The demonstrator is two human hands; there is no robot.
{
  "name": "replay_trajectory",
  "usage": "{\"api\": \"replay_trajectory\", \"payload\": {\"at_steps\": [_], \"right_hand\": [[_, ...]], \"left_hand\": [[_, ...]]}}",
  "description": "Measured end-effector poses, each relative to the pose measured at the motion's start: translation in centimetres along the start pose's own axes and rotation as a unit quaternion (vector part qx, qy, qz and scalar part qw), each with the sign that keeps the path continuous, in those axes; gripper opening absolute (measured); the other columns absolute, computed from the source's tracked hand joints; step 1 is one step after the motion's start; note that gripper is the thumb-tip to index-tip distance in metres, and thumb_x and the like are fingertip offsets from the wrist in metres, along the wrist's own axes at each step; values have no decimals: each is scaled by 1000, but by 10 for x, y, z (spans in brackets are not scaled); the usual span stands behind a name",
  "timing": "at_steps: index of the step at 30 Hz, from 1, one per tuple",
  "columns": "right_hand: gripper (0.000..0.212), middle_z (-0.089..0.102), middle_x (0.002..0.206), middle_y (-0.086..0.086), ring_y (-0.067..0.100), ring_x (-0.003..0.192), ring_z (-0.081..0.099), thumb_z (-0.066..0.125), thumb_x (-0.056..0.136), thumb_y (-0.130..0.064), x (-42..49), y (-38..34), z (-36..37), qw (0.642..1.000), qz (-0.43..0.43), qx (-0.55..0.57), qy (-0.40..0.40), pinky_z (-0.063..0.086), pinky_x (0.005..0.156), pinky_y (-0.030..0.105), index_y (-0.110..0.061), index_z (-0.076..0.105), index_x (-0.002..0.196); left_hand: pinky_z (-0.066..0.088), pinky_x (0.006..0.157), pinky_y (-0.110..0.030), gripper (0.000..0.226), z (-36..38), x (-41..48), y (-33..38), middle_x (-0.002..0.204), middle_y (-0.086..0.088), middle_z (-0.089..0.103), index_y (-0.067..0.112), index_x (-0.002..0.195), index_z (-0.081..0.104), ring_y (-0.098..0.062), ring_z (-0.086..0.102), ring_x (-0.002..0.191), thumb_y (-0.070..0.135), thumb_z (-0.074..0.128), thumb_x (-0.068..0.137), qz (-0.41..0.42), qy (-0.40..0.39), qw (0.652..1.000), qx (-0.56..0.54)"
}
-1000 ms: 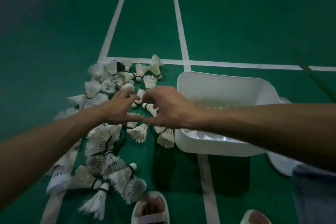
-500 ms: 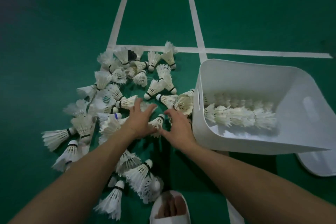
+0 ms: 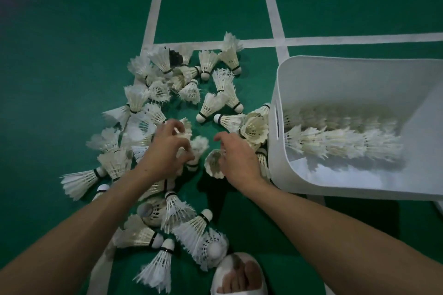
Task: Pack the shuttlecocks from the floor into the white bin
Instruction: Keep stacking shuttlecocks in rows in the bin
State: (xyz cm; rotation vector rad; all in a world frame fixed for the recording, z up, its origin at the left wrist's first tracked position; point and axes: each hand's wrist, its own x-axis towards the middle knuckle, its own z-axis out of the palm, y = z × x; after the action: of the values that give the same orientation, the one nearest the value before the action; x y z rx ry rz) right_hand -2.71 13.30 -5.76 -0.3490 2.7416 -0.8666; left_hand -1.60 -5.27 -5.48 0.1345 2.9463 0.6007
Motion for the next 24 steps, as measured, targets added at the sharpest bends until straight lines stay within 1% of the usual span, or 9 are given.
{"api": "replay_trajectory", "payload": {"at_steps": [2,4,6,8,10,13,16,21,24], "right_hand": [[56,42,126,3,19,96,49,49,88,5,0,4,-2,999,9,14,27,42,73,28,-26,45,135],[64,26,142,2,17,99,45,45,87,8,-1,4,-6,995,54,61,56,38,72,25,-32,39,138],[81,4,153,-2,17,106,44,46,80,18,-3,1,-9,992,96,62,62,44,76,28,-37,33,138],[83,-2,156,-4,24,116,45,49,78,20,-2,-1,-12,986,142,70,44,50,86,39,-37,32,137],[67,24,151,8,25,116,48,55,81,15,3,0,-14,982,169,77,38,49,90,40,-26,43,131],[42,59,120,6,16,91,48,58,85,9,7,1,-19,988,149,31,33,45,76,28,-12,59,121],[38,62,115,8,19,96,53,52,88,10,4,-5,-25,996,84,-8,30,42,78,24,-7,62,120],[32,61,113,8,22,102,54,48,90,7,-4,-15,-35,997,-43,-23,52,44,90,31,-4,62,117],[28,59,114,5,19,102,53,52,93,0,-15,-24,-46,995,-85,4,52,43,93,27,-6,61,118]], "left_hand": [[20,114,-54,22,-6,7,-9,147,-9,27,28,95,69,-33,16,137,41,73,78,-4,-9,997,81],[5,116,-53,28,-7,17,-14,158,-7,7,33,104,66,-34,0,145,49,66,81,-25,-82,986,143],[11,117,-52,30,-6,26,-15,159,-7,4,30,106,66,-34,12,144,50,62,83,-41,-151,979,133],[26,114,-49,33,-4,32,-12,158,-11,6,25,108,65,-34,24,141,47,65,83,-48,-172,979,101],[25,113,-51,42,-3,37,-10,158,-14,5,28,118,60,-38,17,142,49,66,81,-72,-175,976,111],[25,113,-54,60,-3,42,-9,152,-17,22,30,132,48,-40,23,137,58,62,80,-92,-183,966,155],[33,108,-48,61,-4,40,-7,143,-15,34,23,126,57,-36,36,128,59,65,77,-101,-132,976,139],[42,99,-39,45,-12,28,-3,124,-11,42,10,104,70,-21,42,112,46,72,76,-106,-2,994,1],[39,97,-36,37,-15,20,-4,124,-10,42,10,95,72,-20,42,113,42,73,77,-111,-22,993,-26]]}}
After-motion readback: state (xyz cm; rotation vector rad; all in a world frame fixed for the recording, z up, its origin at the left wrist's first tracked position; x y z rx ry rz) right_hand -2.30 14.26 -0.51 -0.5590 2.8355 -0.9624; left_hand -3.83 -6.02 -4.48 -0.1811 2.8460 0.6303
